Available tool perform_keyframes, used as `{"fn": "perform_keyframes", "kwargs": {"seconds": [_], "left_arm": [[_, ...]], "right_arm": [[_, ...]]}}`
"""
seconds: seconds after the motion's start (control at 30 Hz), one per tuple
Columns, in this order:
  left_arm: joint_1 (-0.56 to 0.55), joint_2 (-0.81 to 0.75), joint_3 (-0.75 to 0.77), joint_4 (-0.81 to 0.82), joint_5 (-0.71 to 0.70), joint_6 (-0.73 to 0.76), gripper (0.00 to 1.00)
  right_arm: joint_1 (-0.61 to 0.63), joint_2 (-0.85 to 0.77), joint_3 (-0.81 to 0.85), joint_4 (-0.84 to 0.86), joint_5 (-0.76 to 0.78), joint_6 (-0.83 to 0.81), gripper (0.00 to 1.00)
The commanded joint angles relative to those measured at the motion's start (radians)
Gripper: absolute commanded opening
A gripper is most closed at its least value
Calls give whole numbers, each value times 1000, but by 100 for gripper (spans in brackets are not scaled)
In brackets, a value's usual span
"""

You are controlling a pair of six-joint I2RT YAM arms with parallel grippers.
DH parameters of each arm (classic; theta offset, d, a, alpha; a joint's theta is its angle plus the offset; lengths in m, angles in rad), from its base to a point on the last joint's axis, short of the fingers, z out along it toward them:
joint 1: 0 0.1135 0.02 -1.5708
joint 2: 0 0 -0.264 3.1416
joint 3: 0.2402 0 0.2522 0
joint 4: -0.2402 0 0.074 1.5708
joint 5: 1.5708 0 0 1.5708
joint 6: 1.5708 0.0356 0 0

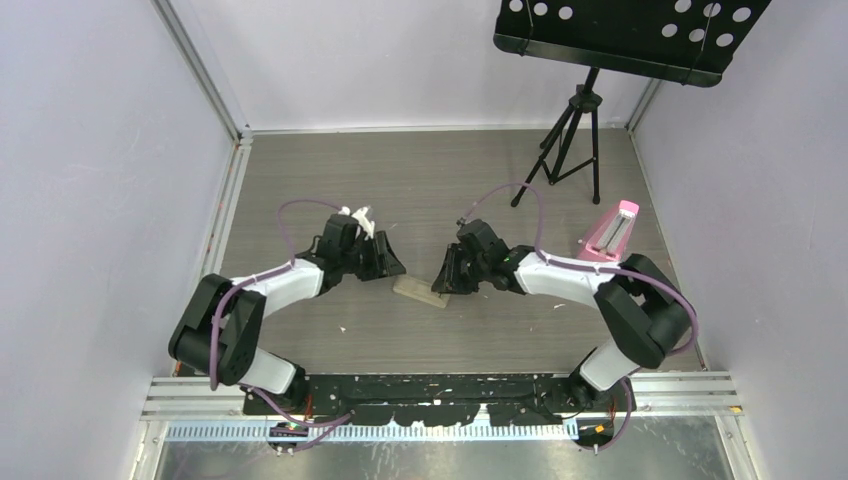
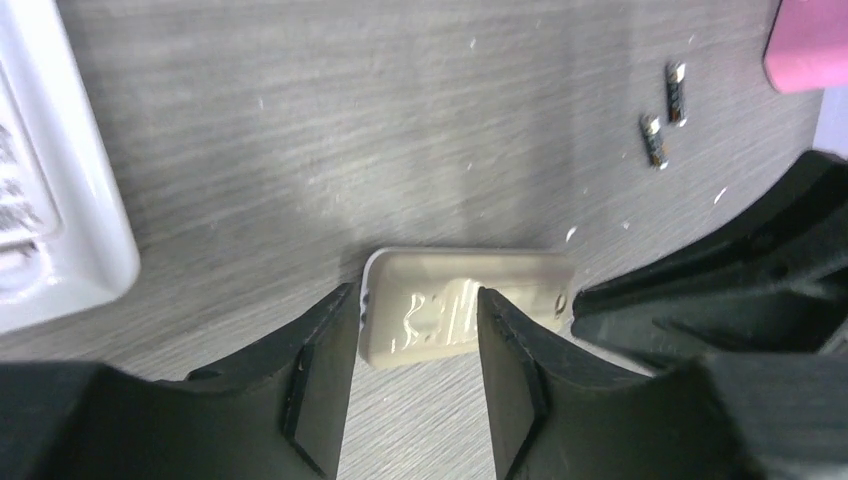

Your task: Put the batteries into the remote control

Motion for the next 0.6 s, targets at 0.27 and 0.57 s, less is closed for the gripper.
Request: {"fn": "perform_keyframes", "kwargs": {"seconds": [0.27, 0.57], "left_arm": [[6, -202, 192, -334, -515, 71, 100], [51, -253, 148, -390, -580, 60, 100]], "right_arm": [[201, -123, 82, -101, 411, -540, 81], [303, 111, 209, -137, 514, -702, 76]]}}
